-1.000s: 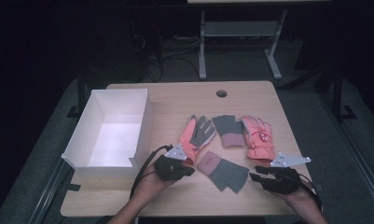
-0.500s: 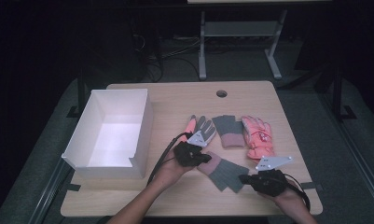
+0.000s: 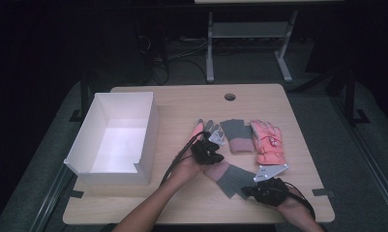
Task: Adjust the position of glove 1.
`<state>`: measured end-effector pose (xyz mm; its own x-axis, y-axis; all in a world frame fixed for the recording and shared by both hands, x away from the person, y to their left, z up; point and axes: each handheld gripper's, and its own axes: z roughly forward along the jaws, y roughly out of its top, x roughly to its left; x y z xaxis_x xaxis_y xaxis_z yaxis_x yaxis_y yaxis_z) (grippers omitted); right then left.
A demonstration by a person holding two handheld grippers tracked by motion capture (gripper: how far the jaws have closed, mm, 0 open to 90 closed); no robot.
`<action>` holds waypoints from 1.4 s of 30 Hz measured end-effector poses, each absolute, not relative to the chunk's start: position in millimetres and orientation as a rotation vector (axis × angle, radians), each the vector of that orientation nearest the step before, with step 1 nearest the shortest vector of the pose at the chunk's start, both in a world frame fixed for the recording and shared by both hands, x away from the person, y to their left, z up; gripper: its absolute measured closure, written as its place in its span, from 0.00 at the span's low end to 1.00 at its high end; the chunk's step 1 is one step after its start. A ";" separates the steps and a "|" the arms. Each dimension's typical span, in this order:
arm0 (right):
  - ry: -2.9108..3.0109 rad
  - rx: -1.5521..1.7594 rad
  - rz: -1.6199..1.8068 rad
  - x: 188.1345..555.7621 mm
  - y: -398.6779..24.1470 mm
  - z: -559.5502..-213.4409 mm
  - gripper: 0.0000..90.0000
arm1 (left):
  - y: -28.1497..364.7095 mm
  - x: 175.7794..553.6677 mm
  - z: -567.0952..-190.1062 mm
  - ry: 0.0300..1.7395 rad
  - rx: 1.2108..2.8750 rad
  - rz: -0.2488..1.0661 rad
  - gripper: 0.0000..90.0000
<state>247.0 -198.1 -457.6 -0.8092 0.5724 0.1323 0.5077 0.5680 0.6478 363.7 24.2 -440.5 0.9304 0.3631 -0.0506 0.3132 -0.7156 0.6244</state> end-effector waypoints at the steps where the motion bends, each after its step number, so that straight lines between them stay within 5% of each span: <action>1: 2.702 0.931 1.064 246.9 -198.0 -457.7 1.00 | 22.4 364.3 -442.2 0.478 2.441 0.097 1.00; 22: 2.677 1.021 1.012 255.1 -214.8 -458.4 1.00 | 12.5 348.7 -439.5 0.447 2.557 0.120 1.00; 42: 2.602 1.092 0.971 284.2 -215.3 -458.4 1.00 | 37.1 319.5 -440.0 0.463 2.538 -0.102 1.00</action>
<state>284.2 -215.3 -458.4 -0.7216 0.6851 0.0998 0.5829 0.5234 0.6215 319.5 37.1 -440.0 0.9376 0.3048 -0.1673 0.3469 -0.7878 0.5089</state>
